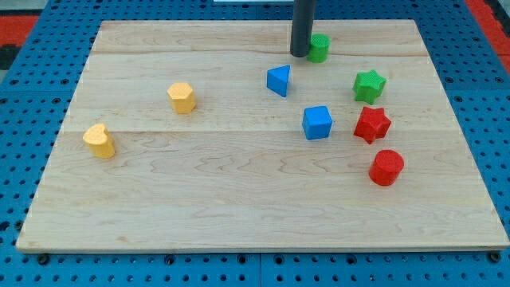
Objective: Push green circle closer to green star
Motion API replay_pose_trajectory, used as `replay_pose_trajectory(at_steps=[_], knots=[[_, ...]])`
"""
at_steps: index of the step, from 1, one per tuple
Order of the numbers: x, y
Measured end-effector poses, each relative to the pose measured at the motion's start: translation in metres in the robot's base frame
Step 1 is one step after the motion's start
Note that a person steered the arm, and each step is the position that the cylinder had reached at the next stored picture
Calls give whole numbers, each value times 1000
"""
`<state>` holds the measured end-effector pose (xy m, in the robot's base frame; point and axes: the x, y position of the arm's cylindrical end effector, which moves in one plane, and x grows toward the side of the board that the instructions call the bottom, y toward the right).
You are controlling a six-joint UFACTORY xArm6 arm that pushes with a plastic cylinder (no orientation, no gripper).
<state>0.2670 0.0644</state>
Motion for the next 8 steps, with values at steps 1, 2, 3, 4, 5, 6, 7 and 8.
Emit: replay_pose_trajectory(at_steps=[1,2,3,4,5,6,7,8], knots=[[-27,-33],[-30,-21],[-24,7],[-16,8],[-9,13],[-1,51],[1,27],[19,27]])
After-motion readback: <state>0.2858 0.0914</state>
